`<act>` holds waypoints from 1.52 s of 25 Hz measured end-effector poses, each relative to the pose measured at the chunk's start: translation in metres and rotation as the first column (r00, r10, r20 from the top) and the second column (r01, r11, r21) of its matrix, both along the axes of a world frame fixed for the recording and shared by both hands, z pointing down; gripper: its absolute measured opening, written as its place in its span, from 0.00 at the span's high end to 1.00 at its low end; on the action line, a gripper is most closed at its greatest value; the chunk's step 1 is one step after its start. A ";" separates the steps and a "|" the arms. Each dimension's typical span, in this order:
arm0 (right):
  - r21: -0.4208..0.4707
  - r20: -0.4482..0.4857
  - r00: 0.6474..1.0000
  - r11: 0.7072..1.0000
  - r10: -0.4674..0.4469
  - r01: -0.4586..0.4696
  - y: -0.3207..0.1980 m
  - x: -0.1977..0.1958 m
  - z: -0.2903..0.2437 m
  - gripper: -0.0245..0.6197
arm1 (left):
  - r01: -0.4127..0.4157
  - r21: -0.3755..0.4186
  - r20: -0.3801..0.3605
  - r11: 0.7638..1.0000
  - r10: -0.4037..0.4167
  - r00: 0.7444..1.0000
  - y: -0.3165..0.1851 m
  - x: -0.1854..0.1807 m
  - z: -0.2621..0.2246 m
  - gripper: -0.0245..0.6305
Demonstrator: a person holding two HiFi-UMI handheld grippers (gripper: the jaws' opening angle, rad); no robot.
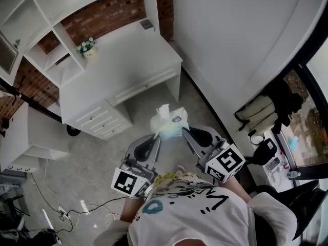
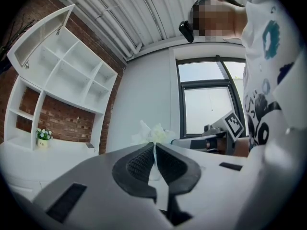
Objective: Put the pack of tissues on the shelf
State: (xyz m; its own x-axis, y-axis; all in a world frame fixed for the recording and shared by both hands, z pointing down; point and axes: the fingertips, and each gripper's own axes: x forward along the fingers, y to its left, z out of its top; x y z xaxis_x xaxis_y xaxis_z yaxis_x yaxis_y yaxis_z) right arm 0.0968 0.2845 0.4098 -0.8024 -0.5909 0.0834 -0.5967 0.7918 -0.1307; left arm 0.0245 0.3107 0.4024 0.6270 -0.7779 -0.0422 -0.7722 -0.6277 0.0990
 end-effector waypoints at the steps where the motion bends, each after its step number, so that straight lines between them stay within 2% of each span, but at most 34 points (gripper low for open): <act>1: 0.000 0.001 1.000 1.000 0.000 0.000 -0.002 0.001 0.000 0.91 | -0.001 -0.001 0.003 1.000 0.001 1.000 -0.003 0.001 0.000 0.93; 15: -0.023 0.024 1.000 1.000 0.008 -0.007 -0.065 0.001 0.004 0.91 | -0.009 -0.020 0.008 1.000 0.009 1.000 -0.068 0.000 0.002 0.93; 27: -0.008 0.035 0.999 1.000 -0.025 0.025 -0.137 -0.041 -0.008 0.91 | 0.016 -0.003 -0.010 1.000 -0.016 1.000 -0.138 -0.041 -0.009 0.93; 38: -0.006 0.040 0.999 1.000 -0.017 0.018 -0.180 -0.070 -0.008 0.91 | -0.006 0.003 -0.004 1.000 0.006 1.000 -0.182 -0.069 -0.009 0.93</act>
